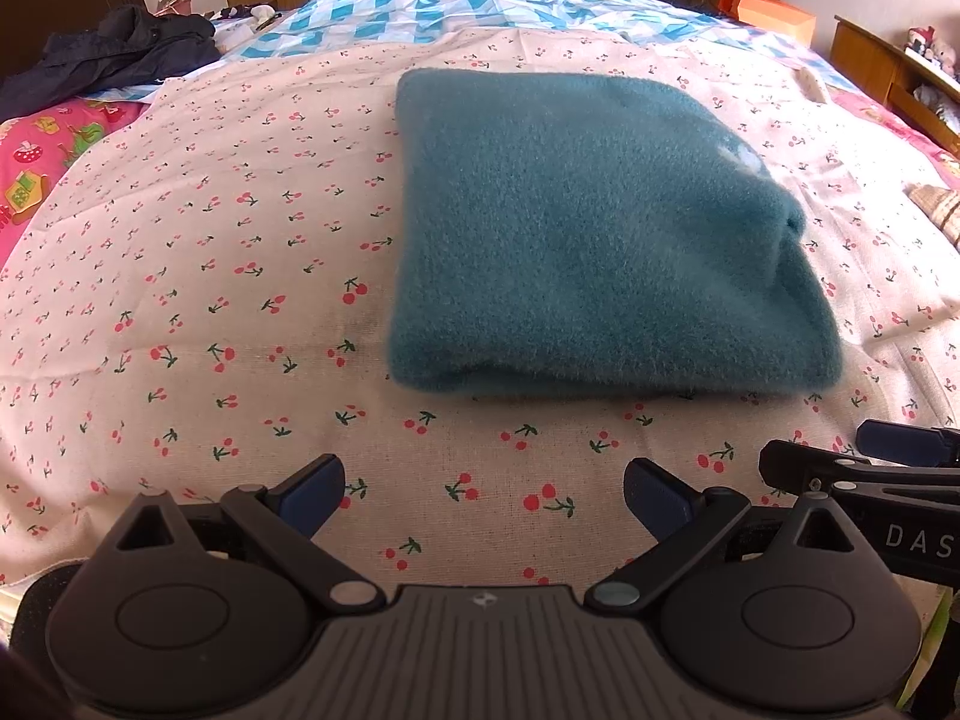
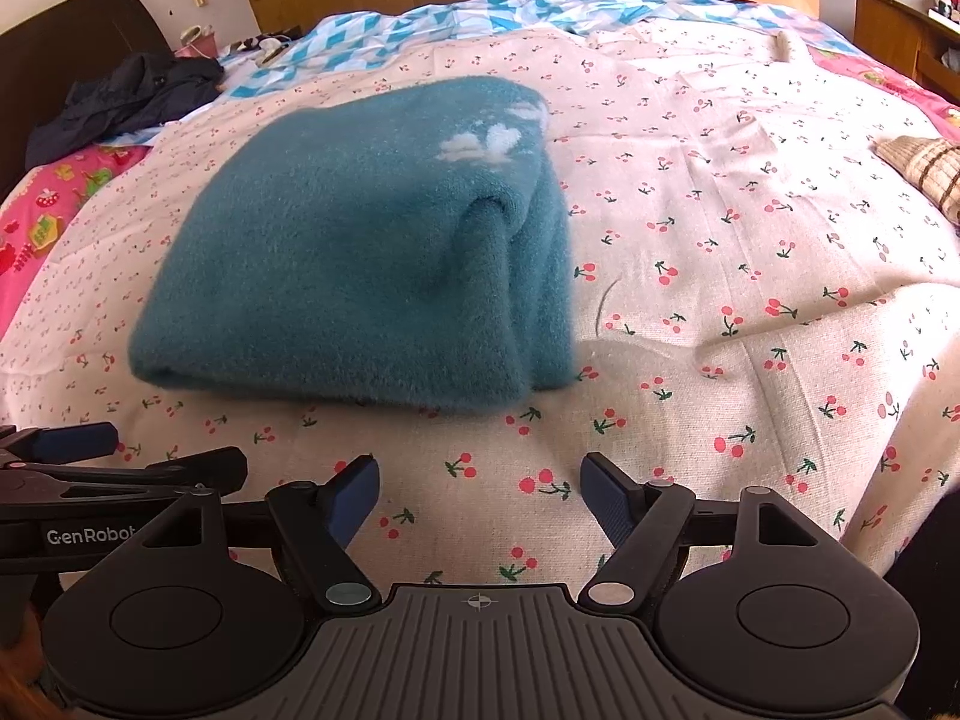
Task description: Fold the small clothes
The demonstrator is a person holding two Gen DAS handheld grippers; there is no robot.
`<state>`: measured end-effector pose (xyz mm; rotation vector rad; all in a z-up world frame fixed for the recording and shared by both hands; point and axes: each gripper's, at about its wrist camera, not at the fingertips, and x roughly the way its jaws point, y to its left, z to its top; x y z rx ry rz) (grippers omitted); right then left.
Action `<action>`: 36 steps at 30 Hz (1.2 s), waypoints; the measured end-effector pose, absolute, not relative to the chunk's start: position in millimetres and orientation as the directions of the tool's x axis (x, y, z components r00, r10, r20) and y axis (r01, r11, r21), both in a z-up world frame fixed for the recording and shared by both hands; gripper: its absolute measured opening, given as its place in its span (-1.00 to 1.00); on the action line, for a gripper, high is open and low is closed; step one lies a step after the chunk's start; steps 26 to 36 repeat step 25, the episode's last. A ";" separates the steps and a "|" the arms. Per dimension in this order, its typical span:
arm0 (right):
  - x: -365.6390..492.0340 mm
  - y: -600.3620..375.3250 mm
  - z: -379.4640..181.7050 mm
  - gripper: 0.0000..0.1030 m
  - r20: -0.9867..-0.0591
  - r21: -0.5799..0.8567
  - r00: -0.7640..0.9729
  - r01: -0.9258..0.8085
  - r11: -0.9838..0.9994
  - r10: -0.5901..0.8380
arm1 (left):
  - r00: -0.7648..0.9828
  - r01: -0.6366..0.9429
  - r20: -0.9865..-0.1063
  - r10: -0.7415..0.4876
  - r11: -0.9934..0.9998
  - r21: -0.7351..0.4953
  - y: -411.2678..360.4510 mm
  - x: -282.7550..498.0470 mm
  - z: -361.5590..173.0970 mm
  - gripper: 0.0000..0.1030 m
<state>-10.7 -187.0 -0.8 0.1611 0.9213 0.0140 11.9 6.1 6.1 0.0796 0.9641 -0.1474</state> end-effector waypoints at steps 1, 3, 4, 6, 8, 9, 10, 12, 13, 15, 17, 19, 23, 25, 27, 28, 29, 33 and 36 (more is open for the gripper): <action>-10.9 -186.9 -0.8 0.47 -0.791 0.145 0.606 0.057 0.988 0.081 | 0.561 0.160 -0.823 -0.090 0.987 0.001 6.0 11.8 6.3 1.00; -11.0 -186.9 -0.8 0.47 -0.791 0.144 0.606 0.057 0.988 0.080 | 0.562 0.159 -0.822 -0.091 0.987 0.000 6.1 11.7 6.6 1.00; -10.9 -186.8 -0.8 0.47 -0.791 0.144 0.606 0.057 0.988 0.080 | 0.562 0.159 -0.822 -0.091 0.987 0.000 6.1 11.7 6.6 1.00; -11.0 -186.6 -0.7 0.47 -0.792 0.143 0.606 0.056 0.988 0.080 | 0.562 0.158 -0.822 -0.091 0.987 -0.002 6.3 11.7 6.7 1.00; -11.1 -186.5 -0.5 0.47 -0.791 0.143 0.606 0.057 0.988 0.080 | 0.562 0.157 -0.822 -0.091 0.988 -0.003 6.2 11.5 6.9 1.00; -11.1 -186.5 -0.5 0.47 -0.791 0.144 0.606 0.057 0.988 0.080 | 0.563 0.157 -0.821 -0.091 0.988 -0.002 6.3 11.5 7.1 1.00; -11.2 -186.4 -0.5 0.47 -0.791 0.144 0.606 0.057 0.988 0.080 | 0.564 0.156 -0.821 -0.090 0.988 -0.002 6.3 11.6 7.1 1.00; -11.2 -186.3 -0.5 0.47 -0.791 0.144 0.606 0.057 0.988 0.080 | 0.565 0.156 -0.820 -0.091 0.988 -0.002 6.3 11.3 6.9 1.00; -11.1 -186.4 -0.5 0.47 -0.791 0.144 0.606 0.057 0.988 0.080 | 0.565 0.156 -0.820 -0.092 0.988 -0.003 6.4 11.3 6.9 1.00; -11.1 -186.2 -0.5 0.47 -0.791 0.144 0.606 0.057 0.988 0.080 | 0.565 0.156 -0.820 -0.092 0.988 -0.003 6.4 11.1 7.0 1.00; -11.2 -186.2 -0.4 0.47 -0.791 0.143 0.606 0.057 0.988 0.080 | 0.565 0.156 -0.820 -0.092 0.988 -0.003 6.4 11.1 7.0 1.00; -11.2 -186.4 -0.6 0.47 -0.791 0.143 0.606 0.057 0.988 0.080 | 0.565 0.155 -0.820 -0.092 0.988 -0.004 6.3 11.1 7.0 1.00; -11.2 -186.4 -0.6 0.47 -0.791 0.144 0.607 0.057 0.988 0.080 | 0.565 0.155 -0.820 -0.092 0.988 -0.004 6.4 11.1 7.0 1.00; -11.2 -186.4 -0.7 0.47 -0.791 0.143 0.606 0.057 0.988 0.080 | 0.564 0.156 -0.820 -0.093 0.988 -0.005 6.5 11.3 7.0 0.99; -11.2 -186.4 -0.7 0.47 -0.791 0.143 0.606 0.057 0.988 0.080 | 0.564 0.156 -0.820 -0.093 0.988 -0.005 6.5 11.3 7.0 0.99; -11.2 -186.4 -0.7 0.47 -0.791 0.143 0.606 0.057 0.988 0.080 | 0.564 0.156 -0.820 -0.093 0.988 -0.005 6.5 11.3 7.0 0.99; -11.2 -186.4 -0.7 0.47 -0.791 0.143 0.606 0.057 0.988 0.080 | 0.564 0.156 -0.820 -0.093 0.988 -0.005 6.5 11.3 7.0 0.99; -11.2 -186.4 -0.7 0.47 -0.791 0.143 0.606 0.057 0.988 0.080 | 0.564 0.156 -0.820 -0.093 0.988 -0.005 6.5 11.3 7.0 0.99; -11.2 -186.4 -0.7 0.47 -0.791 0.143 0.606 0.057 0.988 0.080 | 0.564 0.156 -0.820 -0.093 0.988 -0.005 6.5 11.3 7.0 0.99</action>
